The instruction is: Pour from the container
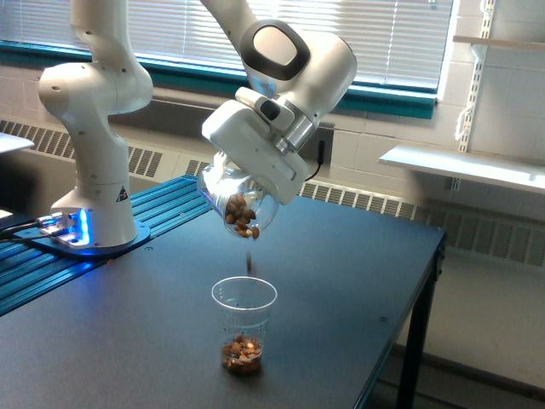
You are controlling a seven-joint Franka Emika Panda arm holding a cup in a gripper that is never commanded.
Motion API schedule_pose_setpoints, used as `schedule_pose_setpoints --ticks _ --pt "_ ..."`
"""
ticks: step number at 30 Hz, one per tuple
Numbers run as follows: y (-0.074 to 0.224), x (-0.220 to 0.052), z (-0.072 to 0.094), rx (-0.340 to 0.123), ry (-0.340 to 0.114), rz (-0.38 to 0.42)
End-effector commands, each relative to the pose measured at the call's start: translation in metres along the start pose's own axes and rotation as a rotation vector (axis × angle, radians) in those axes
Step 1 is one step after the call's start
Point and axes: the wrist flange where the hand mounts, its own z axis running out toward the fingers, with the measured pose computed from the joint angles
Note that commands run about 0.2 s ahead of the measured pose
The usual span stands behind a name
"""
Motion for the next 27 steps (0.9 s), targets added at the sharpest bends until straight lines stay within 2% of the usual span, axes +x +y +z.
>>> schedule_pose_setpoints --ticks 1,19,27 --pt "-0.003 -0.0007 -0.0043 -0.006 -0.001 -0.016" --pt "-0.0082 -0.0004 -0.0079 -0.052 -0.006 -0.02" --pt "-0.0098 0.0008 -0.0076 -0.057 -0.008 -0.022"
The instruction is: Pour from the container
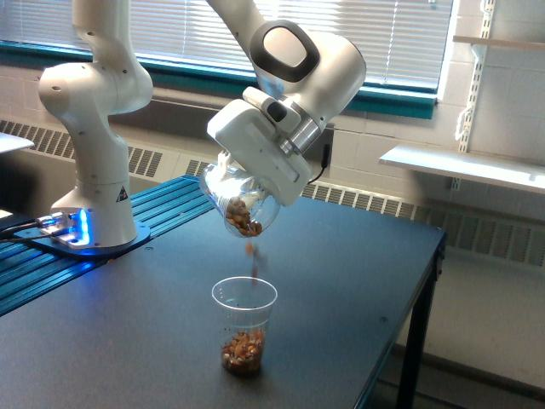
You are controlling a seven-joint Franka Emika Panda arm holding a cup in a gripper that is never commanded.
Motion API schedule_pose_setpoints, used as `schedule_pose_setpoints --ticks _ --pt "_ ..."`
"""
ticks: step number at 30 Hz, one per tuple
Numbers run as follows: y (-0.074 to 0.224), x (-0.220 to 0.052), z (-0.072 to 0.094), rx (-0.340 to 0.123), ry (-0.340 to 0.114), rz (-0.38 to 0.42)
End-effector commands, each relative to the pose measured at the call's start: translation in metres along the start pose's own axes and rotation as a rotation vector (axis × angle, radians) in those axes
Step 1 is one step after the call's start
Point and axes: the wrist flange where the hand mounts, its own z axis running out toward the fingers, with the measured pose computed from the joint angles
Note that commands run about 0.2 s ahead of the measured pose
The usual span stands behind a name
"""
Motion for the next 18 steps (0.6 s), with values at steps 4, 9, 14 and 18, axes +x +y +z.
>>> schedule_pose_setpoints --ticks 4,9,14,18 --pt "-0.0027 -0.0013 -0.0053 -0.007 0.0 -0.014" --pt "-0.0036 -0.0017 -0.0066 -0.011 0.002 -0.016" --pt "-0.0044 -0.0017 -0.0066 -0.015 0.002 -0.015" --pt "-0.0047 -0.0013 -0.0072 -0.018 0.001 -0.018"
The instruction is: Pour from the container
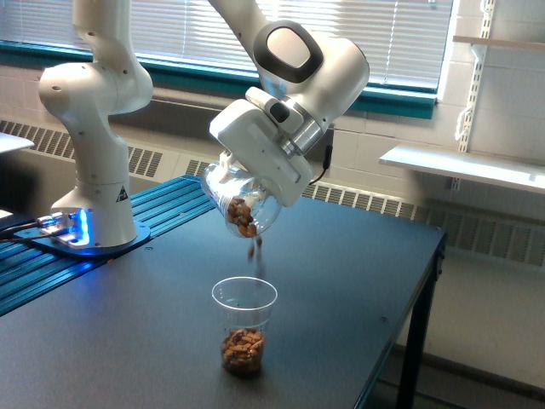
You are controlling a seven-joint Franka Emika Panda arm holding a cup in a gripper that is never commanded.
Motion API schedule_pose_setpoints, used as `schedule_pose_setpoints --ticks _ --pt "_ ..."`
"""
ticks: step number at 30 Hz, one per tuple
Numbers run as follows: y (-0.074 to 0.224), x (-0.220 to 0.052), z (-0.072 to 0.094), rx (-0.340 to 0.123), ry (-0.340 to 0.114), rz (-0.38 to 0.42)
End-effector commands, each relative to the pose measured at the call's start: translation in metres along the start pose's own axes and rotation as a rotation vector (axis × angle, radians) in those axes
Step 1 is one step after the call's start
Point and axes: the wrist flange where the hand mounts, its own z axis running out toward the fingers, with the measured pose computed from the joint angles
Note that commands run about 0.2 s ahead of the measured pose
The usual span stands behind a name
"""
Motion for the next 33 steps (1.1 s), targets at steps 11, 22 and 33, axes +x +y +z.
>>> schedule_pose_setpoints --ticks 11,22,33 --pt "-0.0011 -0.002 -0.0058 -0.017 -0.001 -0.008" --pt "-0.0026 -0.0004 -0.0075 -0.032 -0.004 -0.011" --pt "-0.0049 0.0003 -0.0088 -0.044 -0.002 -0.016"
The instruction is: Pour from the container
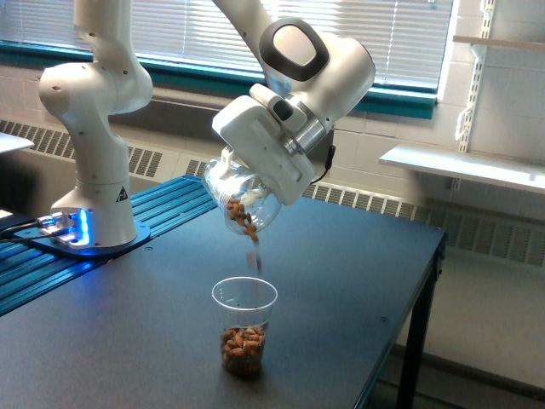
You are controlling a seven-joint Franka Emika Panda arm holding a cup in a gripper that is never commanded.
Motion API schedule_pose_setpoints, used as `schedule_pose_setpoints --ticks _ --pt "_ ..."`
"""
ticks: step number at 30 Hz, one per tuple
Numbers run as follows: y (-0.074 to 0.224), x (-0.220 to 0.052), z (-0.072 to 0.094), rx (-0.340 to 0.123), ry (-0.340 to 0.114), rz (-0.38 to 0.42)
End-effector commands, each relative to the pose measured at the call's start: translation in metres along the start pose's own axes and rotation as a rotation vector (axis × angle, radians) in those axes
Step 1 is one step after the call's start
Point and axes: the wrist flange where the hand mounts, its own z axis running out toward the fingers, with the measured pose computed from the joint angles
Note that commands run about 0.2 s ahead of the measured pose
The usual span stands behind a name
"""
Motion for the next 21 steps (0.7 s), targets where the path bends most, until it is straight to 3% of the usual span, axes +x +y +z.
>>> schedule_pose_setpoints --ticks 1,21 --pt "-0.003 -0.0028 -0.0052 -0.006 0.002 -0.017" --pt "-0.0066 -0.0007 -0.0076 -0.023 -0.004 -0.022"
